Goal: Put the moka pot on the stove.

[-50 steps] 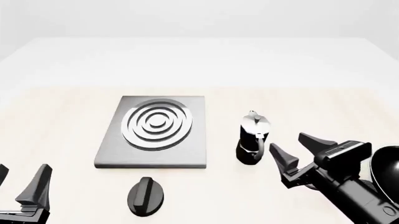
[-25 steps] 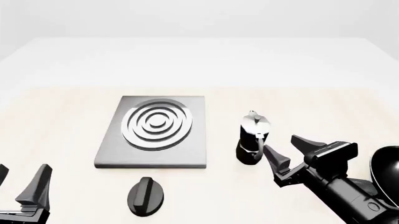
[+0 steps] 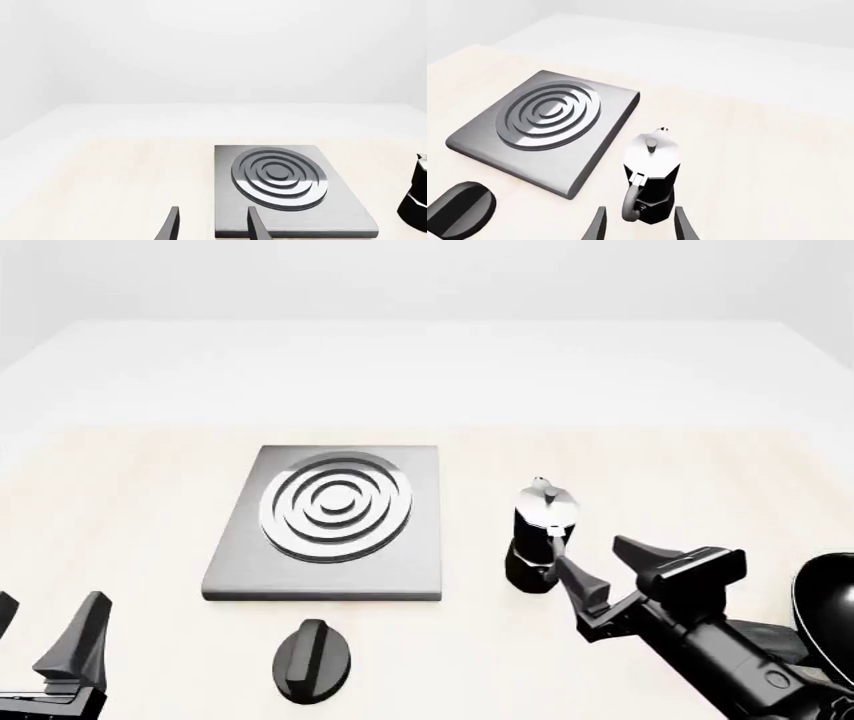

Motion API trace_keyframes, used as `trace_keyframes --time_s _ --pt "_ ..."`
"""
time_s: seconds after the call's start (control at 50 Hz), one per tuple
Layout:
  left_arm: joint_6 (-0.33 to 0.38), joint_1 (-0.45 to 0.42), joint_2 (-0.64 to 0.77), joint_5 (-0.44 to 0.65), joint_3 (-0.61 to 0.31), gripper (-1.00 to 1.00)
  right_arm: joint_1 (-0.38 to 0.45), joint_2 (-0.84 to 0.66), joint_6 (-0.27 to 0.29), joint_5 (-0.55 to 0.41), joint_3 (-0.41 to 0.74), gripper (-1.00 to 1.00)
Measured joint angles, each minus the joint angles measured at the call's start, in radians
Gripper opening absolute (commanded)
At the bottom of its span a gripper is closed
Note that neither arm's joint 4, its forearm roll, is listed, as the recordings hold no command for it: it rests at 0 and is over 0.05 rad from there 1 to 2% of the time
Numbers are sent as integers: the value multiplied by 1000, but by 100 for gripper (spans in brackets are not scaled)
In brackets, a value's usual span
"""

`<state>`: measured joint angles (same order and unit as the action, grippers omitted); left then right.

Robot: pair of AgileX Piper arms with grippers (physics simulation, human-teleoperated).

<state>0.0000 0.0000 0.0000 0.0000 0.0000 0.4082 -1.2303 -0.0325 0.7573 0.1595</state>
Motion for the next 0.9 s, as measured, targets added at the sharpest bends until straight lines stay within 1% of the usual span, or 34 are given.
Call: trace_keyframes --time_s 0.4,0.9 --pt "0 0 0 0 0 100 2 -86 -15 72 -1 100" --pt "0 0 0 0 0 100 6 -161 -30 134 -1 100"
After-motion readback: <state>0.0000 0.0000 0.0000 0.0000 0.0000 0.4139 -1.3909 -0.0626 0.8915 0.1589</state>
